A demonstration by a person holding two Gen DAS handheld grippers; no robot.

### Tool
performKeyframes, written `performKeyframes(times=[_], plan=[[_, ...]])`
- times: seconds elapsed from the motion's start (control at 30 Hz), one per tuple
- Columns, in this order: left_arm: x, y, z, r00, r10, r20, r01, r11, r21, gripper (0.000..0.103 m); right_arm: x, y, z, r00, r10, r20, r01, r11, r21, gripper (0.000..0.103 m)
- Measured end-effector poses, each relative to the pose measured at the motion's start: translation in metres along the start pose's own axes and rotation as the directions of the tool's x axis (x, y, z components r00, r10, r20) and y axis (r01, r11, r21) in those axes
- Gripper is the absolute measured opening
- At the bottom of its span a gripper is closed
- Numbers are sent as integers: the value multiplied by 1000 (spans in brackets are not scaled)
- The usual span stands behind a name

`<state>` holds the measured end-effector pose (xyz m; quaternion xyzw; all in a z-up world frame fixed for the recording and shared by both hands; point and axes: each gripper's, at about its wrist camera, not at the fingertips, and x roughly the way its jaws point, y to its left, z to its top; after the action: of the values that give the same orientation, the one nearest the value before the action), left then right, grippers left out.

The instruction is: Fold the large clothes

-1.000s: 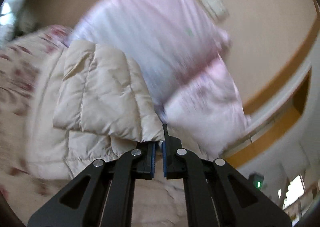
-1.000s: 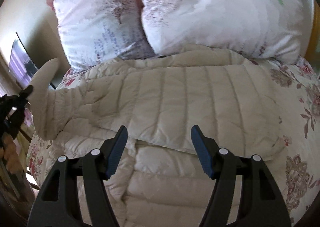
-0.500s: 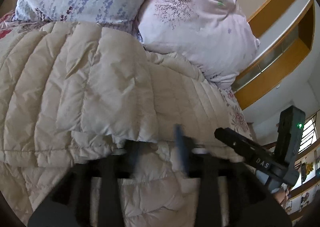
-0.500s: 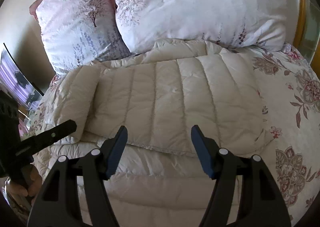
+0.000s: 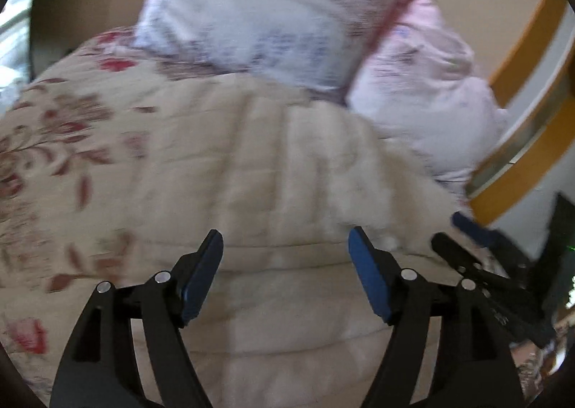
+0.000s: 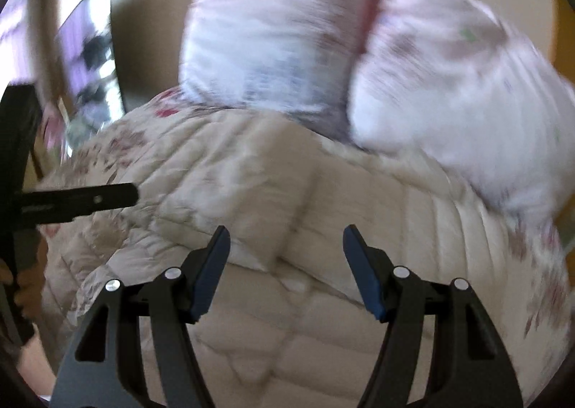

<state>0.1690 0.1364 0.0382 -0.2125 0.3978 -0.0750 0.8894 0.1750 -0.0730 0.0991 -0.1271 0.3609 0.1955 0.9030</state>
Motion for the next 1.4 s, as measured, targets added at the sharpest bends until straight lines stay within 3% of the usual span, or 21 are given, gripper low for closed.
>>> performKeyframes(times=[0.17,0.27,0.33,0.4,0.57,0.7,0.83,0.97,1.1,1.17,1.2,1.27,1.4], plan=[[-8,22,-5,999,38,2,-38,999,-28,78,21,54,7,997,-81,19,83,977,-198,63],[-14,28,-6,999,49,12,-49,998,-30,83,36,68,8,991,-130,11,129,964,-234,58],[-19,32,-9,998,56,18,-55,998,-31,84,46,67,8,986,-164,-6,158,962,-222,44],[-20,34,-10,998,52,17,-51,998,-35,85,53,59,10,986,-163,-34,155,974,-167,16],[-19,41,-13,999,51,12,-51,998,-41,85,40,22,14,989,-145,-3,146,989,23,8],[-17,47,-16,998,63,2,-63,997,-48,85,17,-17,14,991,-132,35,122,971,206,8],[-18,50,-18,997,73,-2,-73,996,-46,85,4,-61,1,995,-98,34,77,916,394,8],[-17,54,-21,996,86,-11,-86,995,-46,86,12,-94,-29,999,-4,-44,28,841,541,8],[-17,58,-25,994,102,-27,-104,994,-44,86,27,-104,-56,986,122,-111,-29,792,610,10],[-18,58,-26,993,110,-32,-111,993,-39,87,24,-110,-63,982,167,-91,-68,755,652,17],[-19,59,-27,992,119,-34,-120,992,-35,91,20,-116,-66,981,181,-68,-88,733,674,36],[-22,59,-28,991,130,-30,-131,991,-29,93,12,-126,-67,983,185,-22,-115,694,711,58],[-29,61,-30,991,134,-22,-135,991,-22,97,10,-137,-67,984,180,1,-121,660,741,57]])
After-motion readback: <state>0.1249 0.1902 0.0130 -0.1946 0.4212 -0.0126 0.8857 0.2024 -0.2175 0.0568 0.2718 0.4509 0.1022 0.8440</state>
